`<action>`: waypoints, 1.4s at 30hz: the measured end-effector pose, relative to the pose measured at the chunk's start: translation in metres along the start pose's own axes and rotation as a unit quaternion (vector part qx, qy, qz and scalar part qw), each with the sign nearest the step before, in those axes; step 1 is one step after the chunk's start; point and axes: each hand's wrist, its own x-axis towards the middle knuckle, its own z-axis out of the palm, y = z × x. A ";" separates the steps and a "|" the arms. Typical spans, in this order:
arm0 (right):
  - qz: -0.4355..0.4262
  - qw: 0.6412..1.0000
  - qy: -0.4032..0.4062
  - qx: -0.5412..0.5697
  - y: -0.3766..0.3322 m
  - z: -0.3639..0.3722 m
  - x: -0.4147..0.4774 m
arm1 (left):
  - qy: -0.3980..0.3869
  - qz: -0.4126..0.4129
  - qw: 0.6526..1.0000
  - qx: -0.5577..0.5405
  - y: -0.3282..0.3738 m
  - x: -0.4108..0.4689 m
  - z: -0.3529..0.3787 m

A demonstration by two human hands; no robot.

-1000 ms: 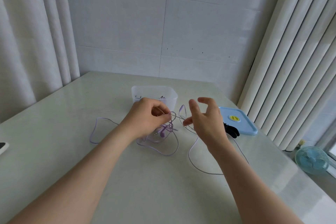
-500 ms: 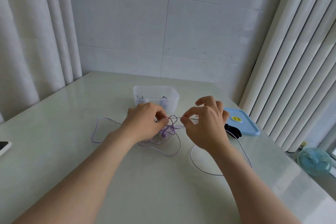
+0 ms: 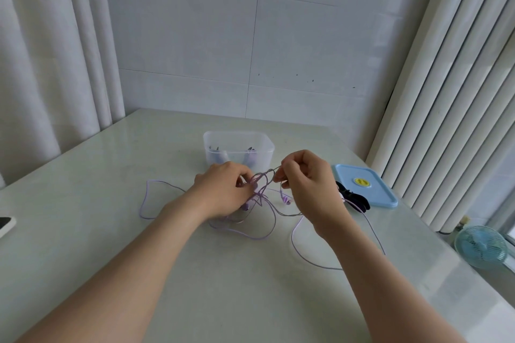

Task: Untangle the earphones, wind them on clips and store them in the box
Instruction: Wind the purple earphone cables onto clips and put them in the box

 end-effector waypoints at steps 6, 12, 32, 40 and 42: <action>0.050 0.991 -0.007 0.121 -0.010 -0.004 -0.001 | 0.026 0.038 0.999 -0.025 0.002 0.001 0.001; 0.073 0.989 -0.022 0.124 -0.010 -0.004 0.001 | 0.005 0.083 0.978 -0.193 0.010 -0.004 -0.004; 0.054 0.988 -0.001 0.142 -0.009 -0.007 -0.001 | 0.030 0.073 0.976 -0.201 0.005 0.002 -0.001; -0.100 0.995 -0.014 0.005 -0.001 0.000 0.000 | 0.030 0.012 0.974 -0.226 0.009 -0.001 -0.006; -0.096 0.994 -0.029 0.033 -0.001 0.001 -0.001 | 0.020 0.013 0.970 -0.243 0.006 -0.001 -0.006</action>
